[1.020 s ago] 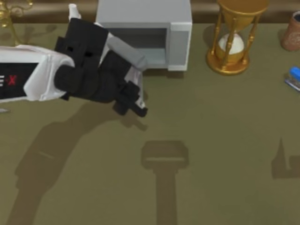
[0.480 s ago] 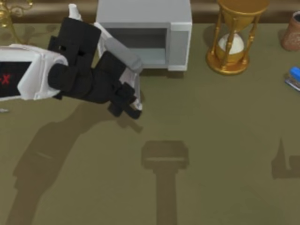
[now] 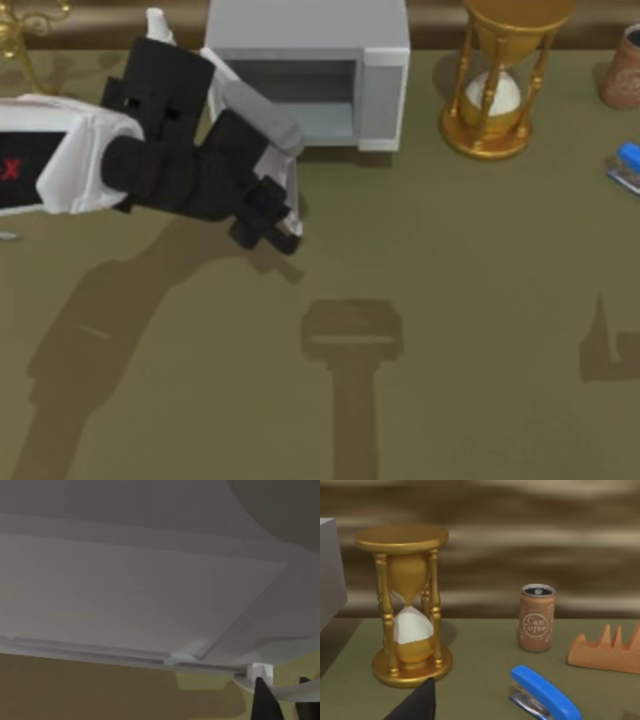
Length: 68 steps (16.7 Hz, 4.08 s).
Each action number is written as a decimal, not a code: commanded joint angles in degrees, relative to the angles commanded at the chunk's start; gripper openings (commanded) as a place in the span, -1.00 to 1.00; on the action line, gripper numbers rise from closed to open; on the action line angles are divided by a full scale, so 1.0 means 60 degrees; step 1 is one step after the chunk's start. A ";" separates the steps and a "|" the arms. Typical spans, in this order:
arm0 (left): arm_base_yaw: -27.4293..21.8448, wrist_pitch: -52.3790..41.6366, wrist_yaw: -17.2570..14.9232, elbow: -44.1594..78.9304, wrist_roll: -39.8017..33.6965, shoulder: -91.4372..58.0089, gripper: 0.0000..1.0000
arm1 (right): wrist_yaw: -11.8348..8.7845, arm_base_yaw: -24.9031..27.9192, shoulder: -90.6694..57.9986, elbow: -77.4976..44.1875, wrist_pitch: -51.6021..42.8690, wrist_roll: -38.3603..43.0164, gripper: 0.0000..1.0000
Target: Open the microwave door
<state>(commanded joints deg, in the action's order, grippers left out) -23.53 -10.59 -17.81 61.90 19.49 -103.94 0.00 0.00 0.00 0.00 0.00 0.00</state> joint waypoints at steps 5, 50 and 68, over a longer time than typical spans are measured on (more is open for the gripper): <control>0.0000 0.0000 0.0000 0.0000 0.0000 0.0000 -1.00 | 0.0000 0.0000 0.0000 0.0000 0.0000 0.0000 1.00; 0.0290 -0.0316 -0.0636 -0.0083 0.0785 0.0082 -1.00 | 0.0000 0.0000 0.0000 0.0000 0.0000 0.0000 1.00; 0.0698 -0.0686 -0.1120 -0.0034 0.1667 0.0111 -1.00 | 0.0000 0.0000 0.0000 0.0000 0.0000 0.0000 1.00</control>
<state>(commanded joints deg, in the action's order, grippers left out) -19.34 -14.70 -24.53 61.70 29.49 -103.28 0.00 0.00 0.00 0.00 0.00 0.00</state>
